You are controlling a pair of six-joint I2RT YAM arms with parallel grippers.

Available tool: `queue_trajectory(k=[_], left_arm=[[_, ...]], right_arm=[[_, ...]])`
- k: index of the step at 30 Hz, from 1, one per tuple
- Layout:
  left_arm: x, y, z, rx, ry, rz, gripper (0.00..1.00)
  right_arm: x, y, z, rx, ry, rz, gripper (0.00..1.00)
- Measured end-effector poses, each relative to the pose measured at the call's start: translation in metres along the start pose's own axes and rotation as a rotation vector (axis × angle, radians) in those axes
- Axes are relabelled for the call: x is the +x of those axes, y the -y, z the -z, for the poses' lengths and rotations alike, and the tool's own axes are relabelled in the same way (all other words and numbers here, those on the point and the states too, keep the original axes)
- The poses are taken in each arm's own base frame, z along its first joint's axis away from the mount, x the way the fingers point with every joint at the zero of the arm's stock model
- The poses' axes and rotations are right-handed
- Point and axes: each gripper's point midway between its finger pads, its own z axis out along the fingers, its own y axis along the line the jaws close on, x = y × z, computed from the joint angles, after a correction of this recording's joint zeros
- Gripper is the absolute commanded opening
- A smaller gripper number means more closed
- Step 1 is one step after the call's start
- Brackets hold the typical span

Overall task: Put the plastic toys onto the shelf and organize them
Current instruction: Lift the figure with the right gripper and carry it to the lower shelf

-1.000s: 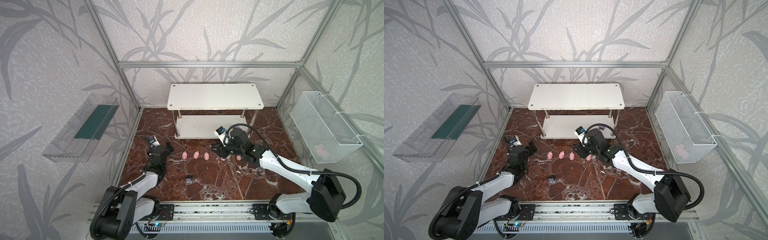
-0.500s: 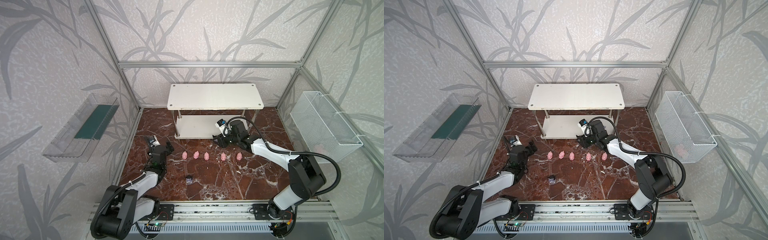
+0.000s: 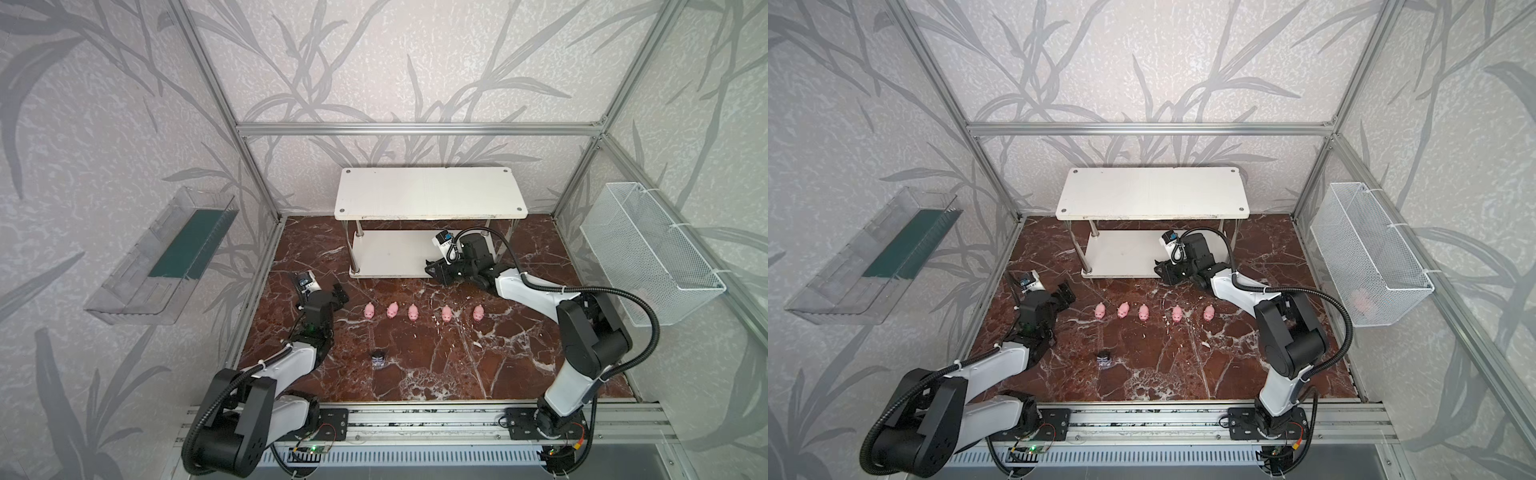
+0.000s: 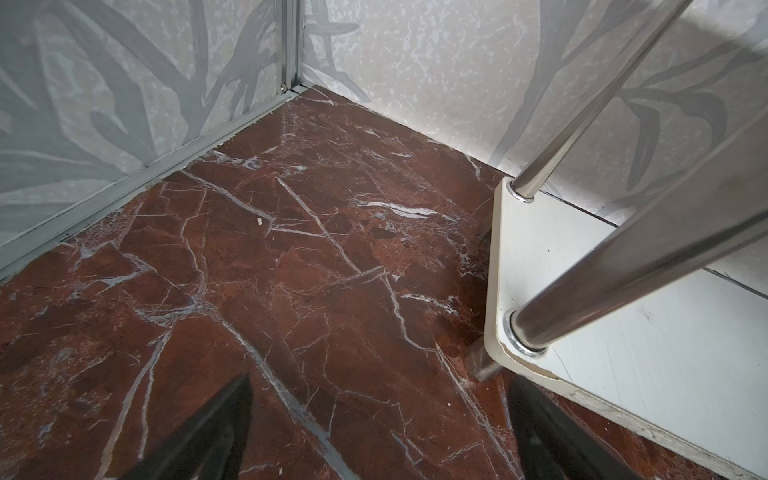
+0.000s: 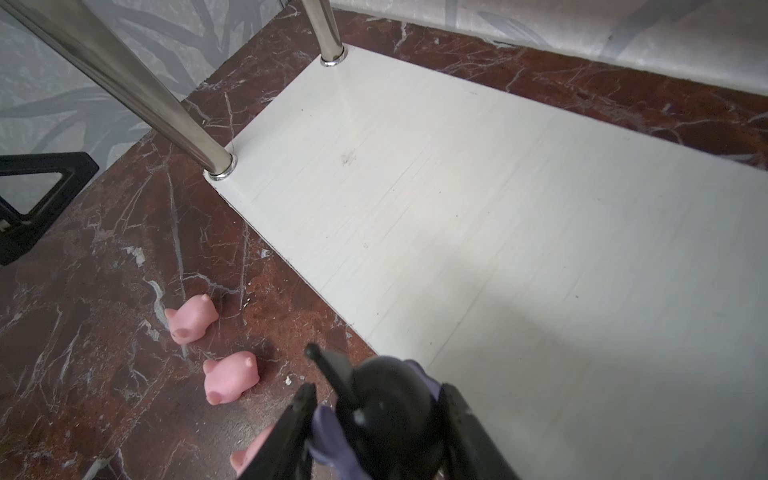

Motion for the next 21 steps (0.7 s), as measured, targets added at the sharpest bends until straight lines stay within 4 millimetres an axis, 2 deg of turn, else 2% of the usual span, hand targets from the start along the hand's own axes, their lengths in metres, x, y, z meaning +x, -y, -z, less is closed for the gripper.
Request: queue_trajectory(k=[8, 14, 21], left_arm=[[0.002, -0.001, -0.001, -0.003, -0.007, -0.003, 0.94], [0.006, -0.002, -0.002, -0.007, -0.018, -0.008, 0.94], [0.01, -0.002, -0.004, -0.008, -0.029, -0.012, 0.93]], right_arm=[[-0.014, 0.01, -0.01, -0.001, 0.019, 0.005, 0.34], [-0.034, 0.018, -0.017, -0.016, 0.034, 0.032, 0.34], [-0.035, 0.027, -0.022, -0.039, 0.001, 0.03, 0.34]])
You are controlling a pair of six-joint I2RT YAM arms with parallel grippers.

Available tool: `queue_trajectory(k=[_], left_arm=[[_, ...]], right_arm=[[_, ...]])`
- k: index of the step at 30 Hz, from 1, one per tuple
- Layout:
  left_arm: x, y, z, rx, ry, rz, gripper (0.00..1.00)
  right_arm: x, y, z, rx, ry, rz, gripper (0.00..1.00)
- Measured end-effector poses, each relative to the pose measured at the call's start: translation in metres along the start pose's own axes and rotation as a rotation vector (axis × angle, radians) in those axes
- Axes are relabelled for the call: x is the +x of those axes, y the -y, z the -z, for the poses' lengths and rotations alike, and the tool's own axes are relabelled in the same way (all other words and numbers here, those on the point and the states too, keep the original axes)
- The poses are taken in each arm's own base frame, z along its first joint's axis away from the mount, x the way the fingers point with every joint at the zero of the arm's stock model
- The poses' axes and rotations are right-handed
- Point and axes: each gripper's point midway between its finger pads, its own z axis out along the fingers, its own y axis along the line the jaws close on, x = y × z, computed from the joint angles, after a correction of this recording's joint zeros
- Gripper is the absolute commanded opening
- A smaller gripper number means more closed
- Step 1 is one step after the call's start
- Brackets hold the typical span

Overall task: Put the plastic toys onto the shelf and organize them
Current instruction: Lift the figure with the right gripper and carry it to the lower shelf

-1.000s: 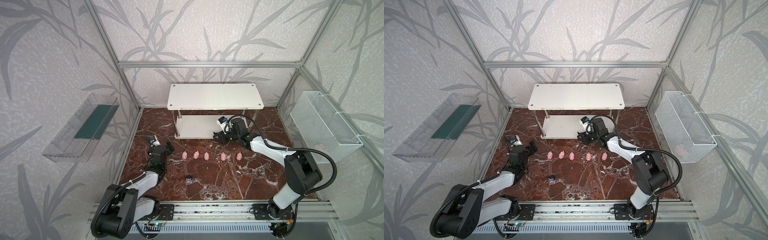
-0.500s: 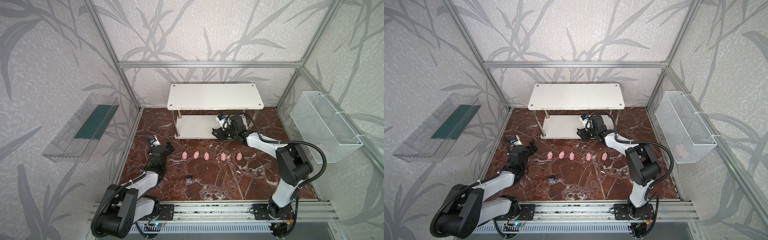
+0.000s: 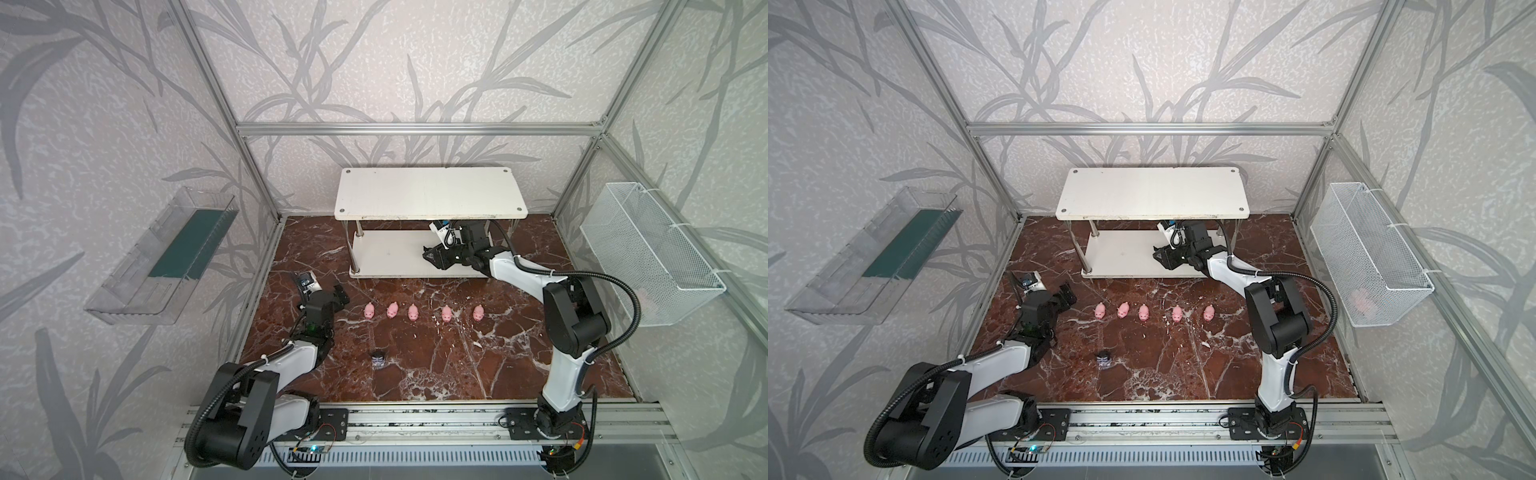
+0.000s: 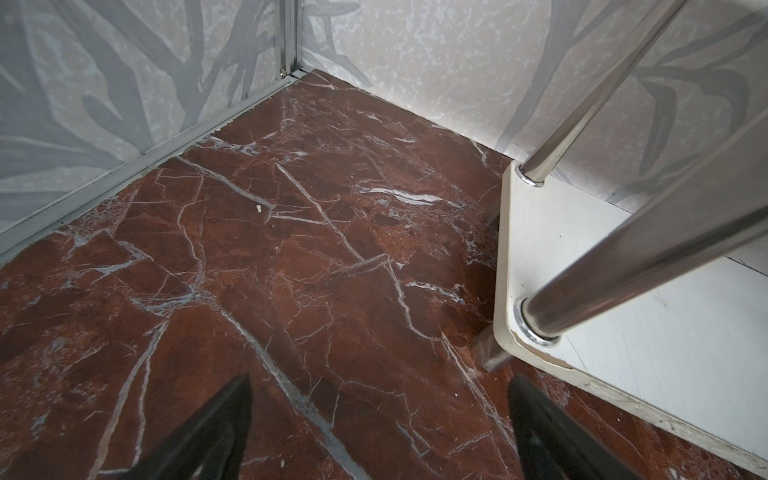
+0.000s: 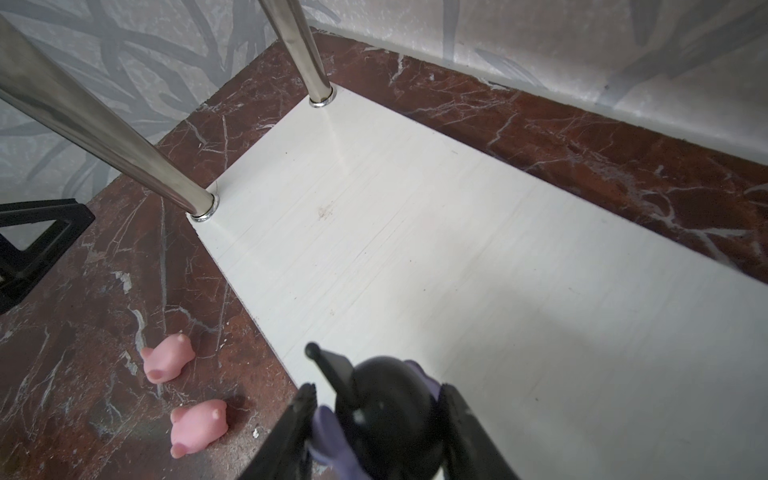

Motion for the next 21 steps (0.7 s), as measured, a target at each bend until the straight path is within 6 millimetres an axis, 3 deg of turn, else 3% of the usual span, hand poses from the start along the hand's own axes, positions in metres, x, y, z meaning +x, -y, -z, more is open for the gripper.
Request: queue_trajectory(k=[8, 21], left_arm=[[0.006, -0.001, -0.003, -0.006, -0.018, -0.008, 0.94], [0.015, 0.0, -0.008, 0.002, -0.045, -0.013, 0.94]], right_arm=[[0.011, 0.009, -0.006, -0.008, -0.057, -0.004, 0.34], [0.012, 0.015, -0.008, -0.012, -0.081, -0.007, 0.34]])
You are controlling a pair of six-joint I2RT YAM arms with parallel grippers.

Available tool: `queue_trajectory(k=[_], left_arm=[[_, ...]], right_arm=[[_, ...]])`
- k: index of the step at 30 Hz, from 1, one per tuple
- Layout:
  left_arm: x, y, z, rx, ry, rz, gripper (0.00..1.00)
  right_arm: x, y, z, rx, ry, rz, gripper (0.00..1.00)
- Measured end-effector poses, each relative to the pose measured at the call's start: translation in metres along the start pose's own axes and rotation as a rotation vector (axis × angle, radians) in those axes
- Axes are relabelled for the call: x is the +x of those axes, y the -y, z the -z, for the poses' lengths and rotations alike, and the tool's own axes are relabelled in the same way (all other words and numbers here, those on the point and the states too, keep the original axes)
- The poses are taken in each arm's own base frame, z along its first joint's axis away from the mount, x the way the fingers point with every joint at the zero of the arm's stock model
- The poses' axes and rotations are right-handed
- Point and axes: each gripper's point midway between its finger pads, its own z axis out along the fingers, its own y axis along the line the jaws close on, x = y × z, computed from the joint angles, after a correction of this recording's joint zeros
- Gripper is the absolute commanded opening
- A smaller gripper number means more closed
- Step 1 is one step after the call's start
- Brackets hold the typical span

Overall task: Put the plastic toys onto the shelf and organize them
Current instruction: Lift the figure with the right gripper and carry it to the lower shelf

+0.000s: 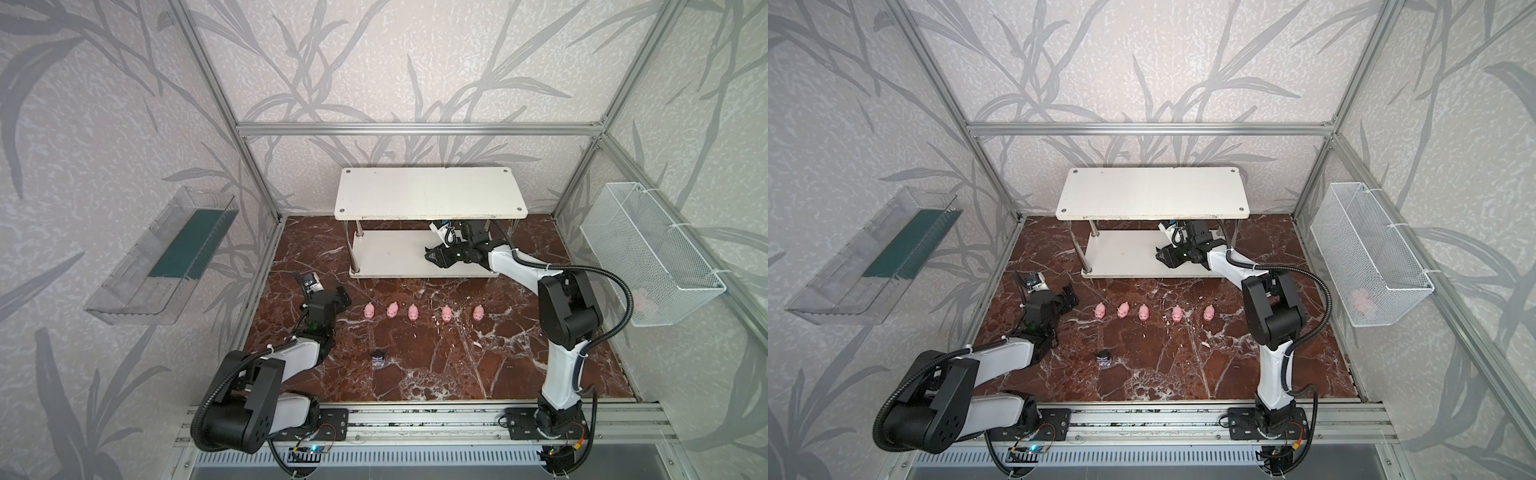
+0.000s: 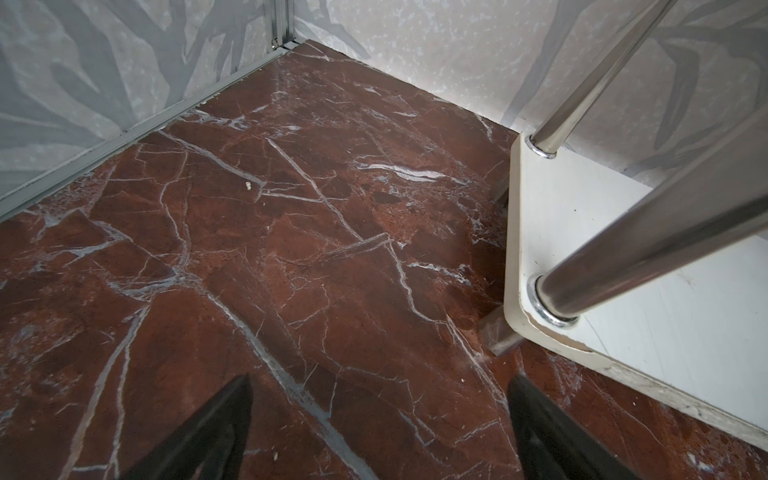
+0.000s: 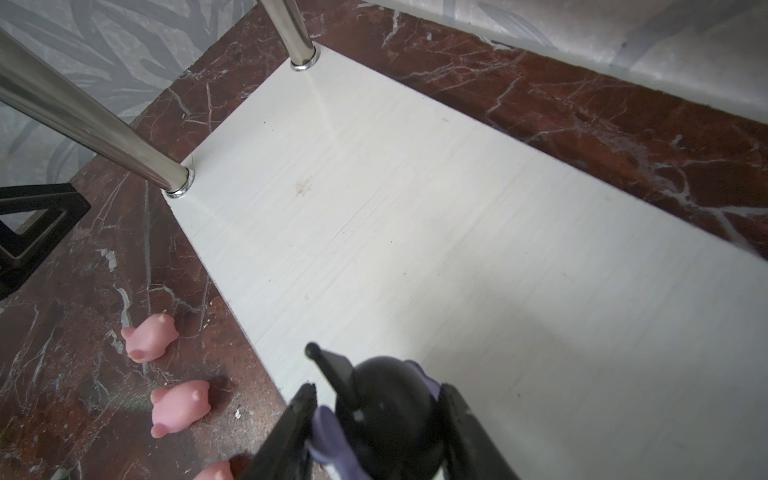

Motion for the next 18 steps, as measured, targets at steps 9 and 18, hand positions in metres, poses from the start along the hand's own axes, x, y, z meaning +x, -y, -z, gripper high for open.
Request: queue_trajectory(k=[9, 18], left_arm=[[-0.0069, 0.0043, -0.0015, 0.008, 0.015, 0.006, 0.94], [-0.0067, 0.0035, -0.0025, 0.004, 0.013, 0.006, 0.94]], right_arm=[[0.0065, 0.0047, -0.0064, -0.011, -0.016, -0.014, 0.35], [0.0063, 0.0054, -0.0061, -0.011, -0.014, -0.015, 0.46]])
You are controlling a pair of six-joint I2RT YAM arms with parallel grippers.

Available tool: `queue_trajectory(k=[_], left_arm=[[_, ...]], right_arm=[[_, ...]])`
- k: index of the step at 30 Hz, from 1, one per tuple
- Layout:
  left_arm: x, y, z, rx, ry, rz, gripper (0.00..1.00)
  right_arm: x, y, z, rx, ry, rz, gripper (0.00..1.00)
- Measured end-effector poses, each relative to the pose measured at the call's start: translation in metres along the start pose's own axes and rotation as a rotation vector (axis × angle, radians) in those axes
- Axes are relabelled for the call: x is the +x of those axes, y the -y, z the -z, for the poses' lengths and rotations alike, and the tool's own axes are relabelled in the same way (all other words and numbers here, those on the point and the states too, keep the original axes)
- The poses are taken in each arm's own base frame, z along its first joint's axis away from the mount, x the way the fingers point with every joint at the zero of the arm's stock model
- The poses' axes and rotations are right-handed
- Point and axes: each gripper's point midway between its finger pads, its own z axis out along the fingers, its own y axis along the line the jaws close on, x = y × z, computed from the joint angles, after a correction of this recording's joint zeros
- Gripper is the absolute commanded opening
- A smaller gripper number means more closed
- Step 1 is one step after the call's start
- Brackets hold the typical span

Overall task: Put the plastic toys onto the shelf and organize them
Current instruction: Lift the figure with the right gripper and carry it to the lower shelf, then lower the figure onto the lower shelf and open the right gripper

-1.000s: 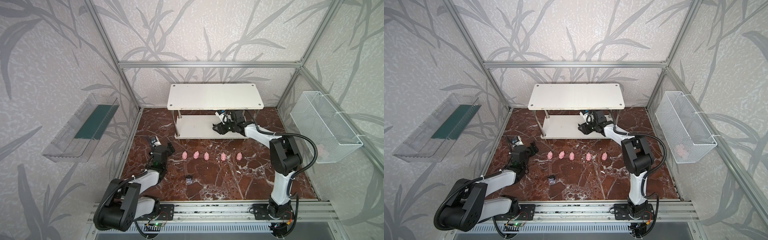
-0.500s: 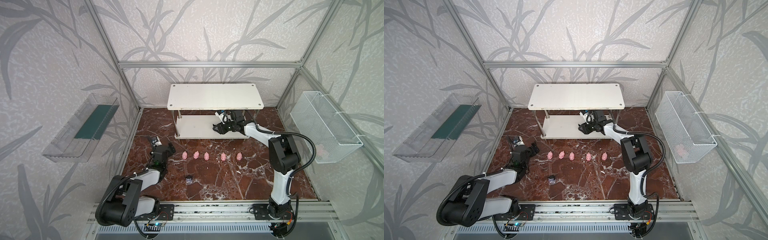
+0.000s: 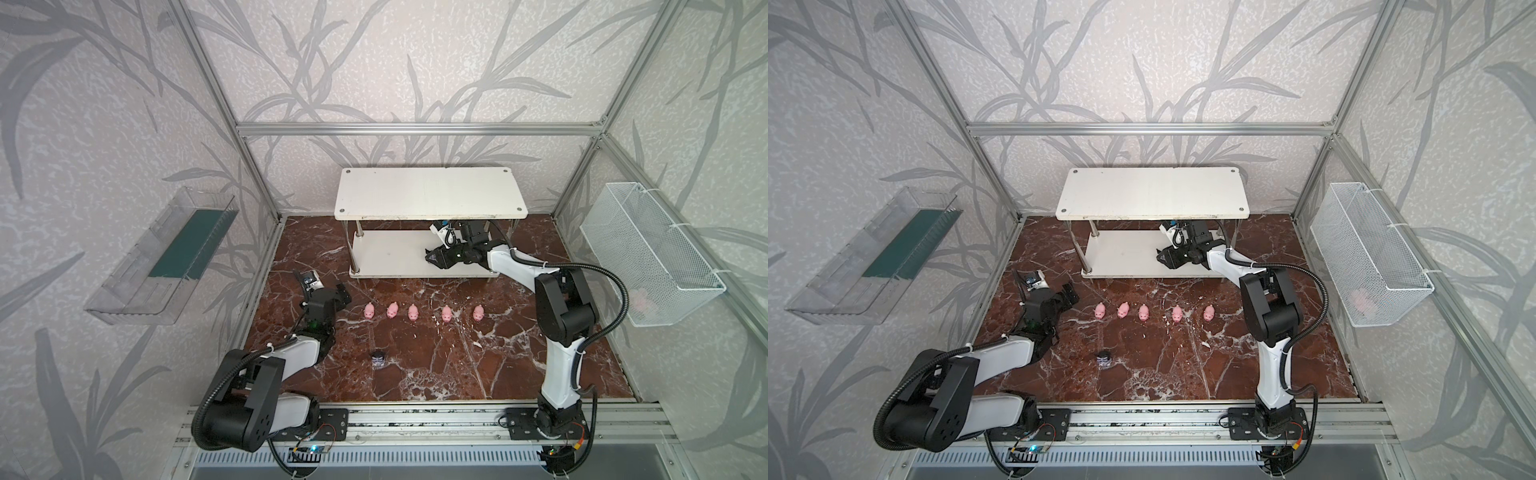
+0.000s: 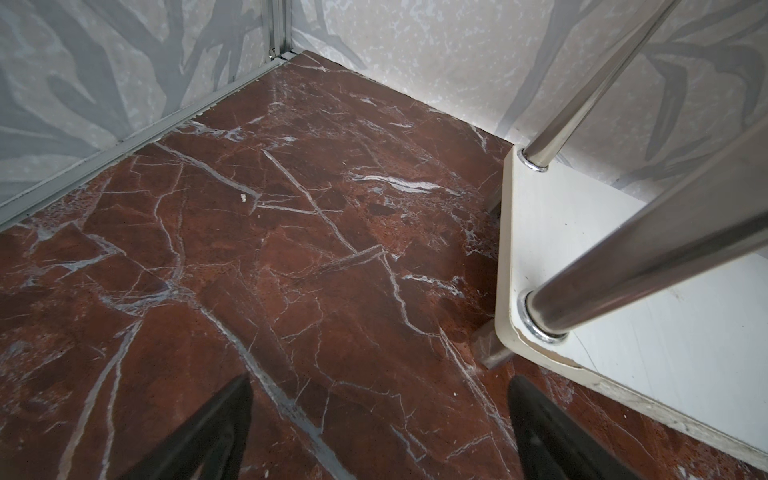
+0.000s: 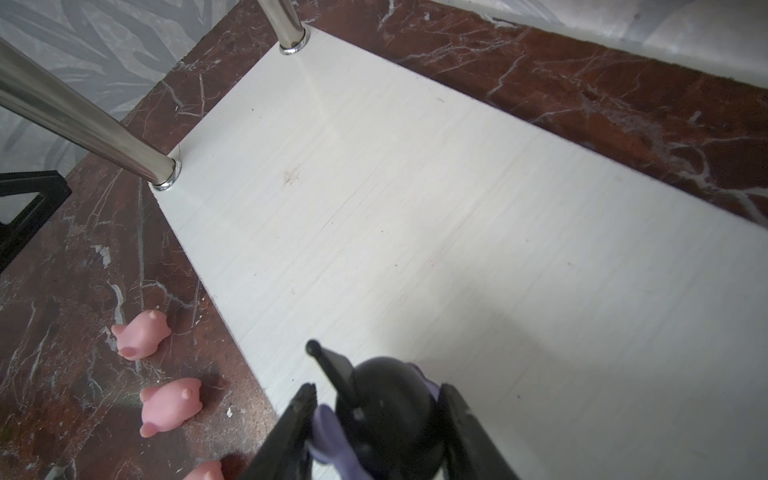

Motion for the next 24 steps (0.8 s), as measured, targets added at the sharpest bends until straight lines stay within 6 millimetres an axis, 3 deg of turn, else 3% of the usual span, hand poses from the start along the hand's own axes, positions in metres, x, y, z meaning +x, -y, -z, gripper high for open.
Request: queue_trajectory(k=[18, 24], left_arm=[[0.0026, -0.0013, -0.0016, -0.005, -0.007, -0.002, 0.94], [0.0025, -0.0013, -0.0016, -0.005, -0.006, -0.002, 0.94]], right_arm=[[-0.0017, 0.0067, 0.0026, 0.013, 0.011, -0.008, 0.6], [0.0, 0.0064, 0.0038, 0.014, 0.02, -0.011, 0.71]])
